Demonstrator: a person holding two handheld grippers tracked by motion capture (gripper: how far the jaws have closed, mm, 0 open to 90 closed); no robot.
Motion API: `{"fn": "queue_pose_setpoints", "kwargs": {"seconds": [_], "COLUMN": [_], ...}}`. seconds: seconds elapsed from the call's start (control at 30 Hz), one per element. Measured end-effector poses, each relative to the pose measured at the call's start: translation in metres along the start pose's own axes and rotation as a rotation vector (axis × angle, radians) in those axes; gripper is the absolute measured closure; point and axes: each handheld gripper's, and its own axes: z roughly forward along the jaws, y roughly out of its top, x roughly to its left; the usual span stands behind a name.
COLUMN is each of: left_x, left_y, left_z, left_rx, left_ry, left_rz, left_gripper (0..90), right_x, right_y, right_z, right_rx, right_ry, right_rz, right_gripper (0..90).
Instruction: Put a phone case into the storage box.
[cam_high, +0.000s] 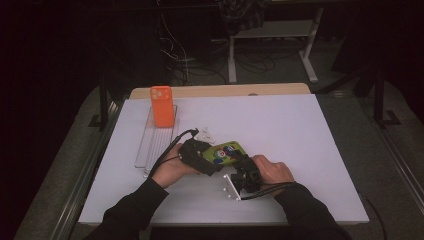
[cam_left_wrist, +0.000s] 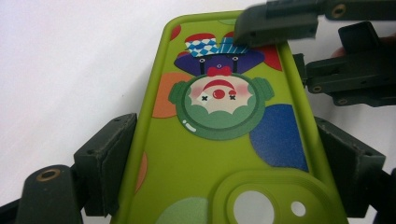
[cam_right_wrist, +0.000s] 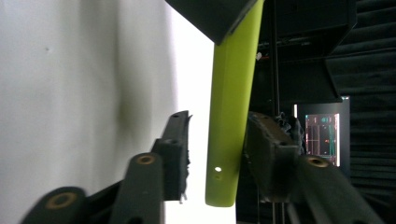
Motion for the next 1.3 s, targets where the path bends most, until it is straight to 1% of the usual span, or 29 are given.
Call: {"fn": "queue_pose_setpoints", "kwargs": {"seconds": [0.1, 0.17, 0.2, 0.23, 0.27, 0.33, 0.43, 0.47, 0.53, 0.57, 0.6, 0.63, 0.7, 0.73, 0.77, 0.8, 0.83, 0.9, 0.93, 1.0, 1.03, 1.07, 1.1, 1.13, 1.17, 1.2, 1.23, 1.27, 1.3], "left_x": [0.0, 0.001, 0.001, 0.001, 0.001, 0.001, 0.001, 0.0, 0.0, 0.0, 0.0, -0.001, 0.0, 0.0, 0.001, 0.001, 0.004, 0.007, 0.008, 0.008, 0.01, 0.009, 0.009, 0.009, 0.011, 0.011, 0.012, 0.012, 0.013], "left_y": [0.0, 0.0, 0.0, 0.0, 0.0, 0.0, 0.0, -0.001, -0.001, -0.001, -0.002, -0.002, -0.002, -0.002, -0.002, -0.001, -0.001, -0.002, -0.002, -0.004, -0.005, -0.005, -0.006, -0.006, -0.007, -0.007, -0.007, -0.007, -0.008], "left_z": [0.0, 0.0, 0.0, 0.0, 0.0, 0.0, 0.0, 0.001, 0.001, 0.0, -0.001, -0.001, -0.002, -0.004, -0.006, -0.008, -0.011, -0.016, -0.017, -0.018, -0.02, -0.019, -0.019, -0.019, -0.021, -0.021, -0.021, -0.021, -0.021], "left_rx": [-0.008, -0.009, -0.007, -0.008, -0.009, -0.007, -0.001, -0.016, -0.021, -0.019, -0.029, -0.042, -0.045, -0.047, -0.049, -0.069, -0.061, -0.077, -0.077, -0.091, -0.075, -0.091, -0.094, -0.102, -0.084, -0.093, -0.089, -0.086, -0.083], "left_ry": [-0.002, 0.0, -0.001, 0.0, 0.001, 0.004, 0.005, 0.004, 0.006, 0.008, 0.015, 0.018, 0.012, 0.0, 0.003, 0.005, -0.004, -0.013, -0.015, -0.019, -0.02, -0.022, -0.019, -0.022, -0.024, -0.028, -0.023, -0.022, -0.022], "left_rz": [-0.004, -0.006, -0.007, -0.006, -0.005, -0.003, -0.001, -0.016, -0.007, 0.005, 0.018, 0.016, 0.02, 0.02, 0.021, 0.007, 0.015, -0.004, -0.001, -0.015, 0.011, -0.008, -0.007, -0.015, 0.006, -0.005, 0.011, 0.011, 0.016], "left_gripper": [15.6, 15.6, 15.6, 15.6, 15.6, 15.6, 15.4, 15.3, 14.7, 14.3, 13.9, 13.7, 13.1, 12.5, 11.2, 9.4, 8.4, 5.5, 3.3, 1.4, 0.5, 0.2, 0.2, 0.2, 0.0, 0.0, 0.0, 0.0, 0.0], "right_x": [0.0, 0.0, -0.001, -0.001, 0.0, -0.001, 0.001, 0.002, 0.002, 0.002, 0.002, 0.001, 0.0, -0.001, -0.001, -0.002, -0.002, -0.003, -0.003, -0.005, -0.006, -0.006, -0.006, -0.007, -0.01, -0.012, -0.014, -0.017, -0.019], "right_y": [0.001, 0.001, 0.001, 0.001, 0.001, 0.001, 0.002, 0.003, 0.003, 0.003, 0.002, 0.002, 0.003, 0.002, 0.002, 0.001, 0.0, -0.002, -0.003, -0.004, -0.005, -0.006, -0.007, -0.009, -0.011, -0.013, -0.015, -0.017, -0.019], "right_z": [-0.001, -0.002, -0.001, -0.001, -0.002, -0.001, 0.0, 0.0, -0.001, -0.001, -0.002, -0.002, -0.002, -0.002, -0.002, -0.002, -0.001, -0.001, -0.001, 0.0, 0.0, 0.0, -0.001, 0.0, 0.0, 0.0, 0.0, -0.001, -0.001], "right_rx": [-0.001, -0.002, -0.005, -0.003, 0.0, 0.002, 0.01, 0.012, 0.011, 0.01, 0.011, 0.012, 0.01, 0.012, 0.018, 0.02, 0.022, 0.027, 0.033, 0.038, 0.042, 0.044, 0.051, 0.054, 0.055, 0.052, 0.053, 0.059, 0.061], "right_ry": [0.003, 0.001, -0.002, -0.005, -0.006, -0.015, -0.025, -0.036, -0.047, -0.05, -0.051, -0.054, -0.05, -0.049, -0.047, -0.043, -0.042, -0.041, -0.04, -0.038, -0.04, -0.038, -0.038, -0.03, -0.03, -0.015, -0.007, -0.002, 0.001], "right_rz": [0.019, 0.015, 0.002, 0.0, 0.01, -0.009, -0.012, -0.004, -0.012, -0.013, -0.013, -0.013, -0.003, -0.015, -0.007, -0.011, -0.007, 0.006, 0.014, 0.031, 0.036, 0.067, 0.088, 0.093, 0.109, 0.132, 0.131, 0.168, 0.185], "right_gripper": [68.7, 73.0, 74.1, 74.4, 74.4, 74.5, 75.0, 75.2, 75.6, 75.7, 75.7, 75.8, 75.8, 75.8, 75.8, 75.8, 75.8, 75.8, 75.8, 75.8, 75.8, 75.8, 75.8, 75.8, 75.8, 75.8, 75.8, 75.8, 75.8]}}
